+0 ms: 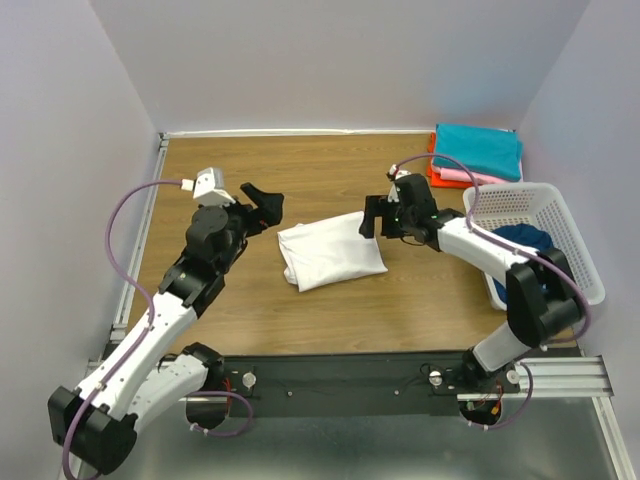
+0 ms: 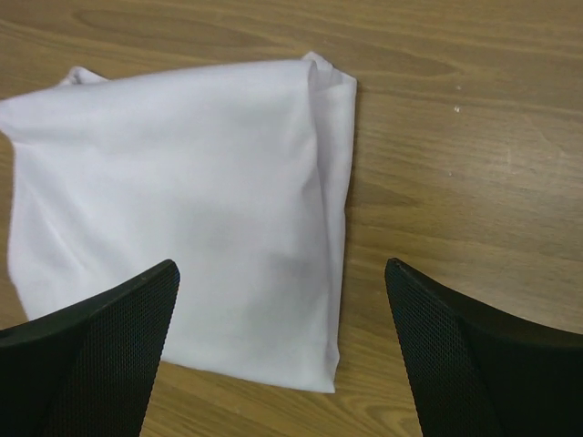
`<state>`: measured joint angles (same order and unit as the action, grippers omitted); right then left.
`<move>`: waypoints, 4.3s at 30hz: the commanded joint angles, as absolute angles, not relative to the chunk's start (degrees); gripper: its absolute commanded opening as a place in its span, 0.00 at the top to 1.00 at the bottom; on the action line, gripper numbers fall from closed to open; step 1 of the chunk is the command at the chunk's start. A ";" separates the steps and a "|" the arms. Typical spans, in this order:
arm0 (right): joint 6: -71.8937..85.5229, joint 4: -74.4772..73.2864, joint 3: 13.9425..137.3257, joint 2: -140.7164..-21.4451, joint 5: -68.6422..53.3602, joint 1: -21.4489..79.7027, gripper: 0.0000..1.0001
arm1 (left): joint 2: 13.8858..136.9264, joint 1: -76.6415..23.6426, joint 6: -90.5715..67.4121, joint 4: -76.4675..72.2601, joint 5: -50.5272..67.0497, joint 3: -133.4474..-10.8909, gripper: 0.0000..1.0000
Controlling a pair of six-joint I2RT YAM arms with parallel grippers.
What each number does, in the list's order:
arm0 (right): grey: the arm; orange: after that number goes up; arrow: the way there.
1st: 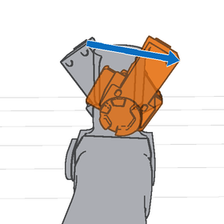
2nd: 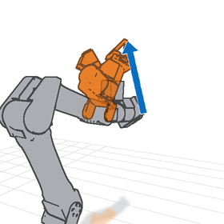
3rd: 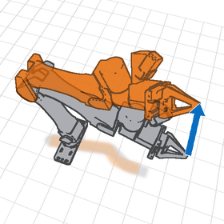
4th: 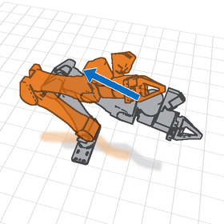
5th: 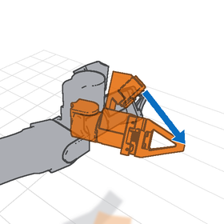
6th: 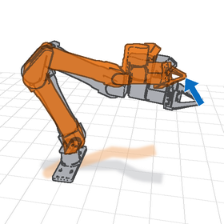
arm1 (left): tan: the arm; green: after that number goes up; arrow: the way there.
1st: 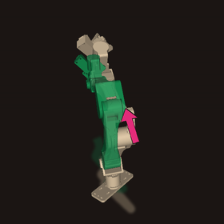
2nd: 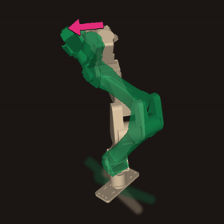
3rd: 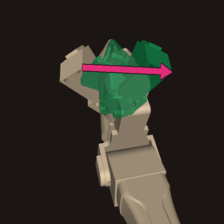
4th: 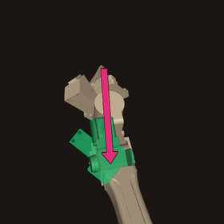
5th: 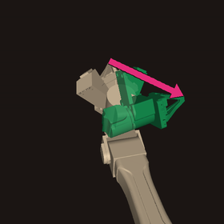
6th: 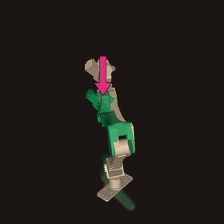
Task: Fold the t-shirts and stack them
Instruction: Fold the tshirt, then neatly place the folded tshirt to the corner
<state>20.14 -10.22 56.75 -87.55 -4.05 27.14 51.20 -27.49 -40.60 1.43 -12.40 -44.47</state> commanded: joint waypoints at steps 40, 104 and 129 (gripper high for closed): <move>8.62 -24.26 79.71 -116.19 33.89 35.24 0.99 | 44.39 -26.10 -45.79 13.01 -21.89 -30.15 0.02; -26.28 -5.01 142.03 -135.27 52.30 15.03 0.99 | 49.31 -25.14 -48.60 12.04 -27.16 -31.64 0.02; -19.52 -5.36 129.64 -135.26 46.94 4.31 0.99 | 57.21 -25.14 -47.99 9.67 -26.10 -33.75 0.02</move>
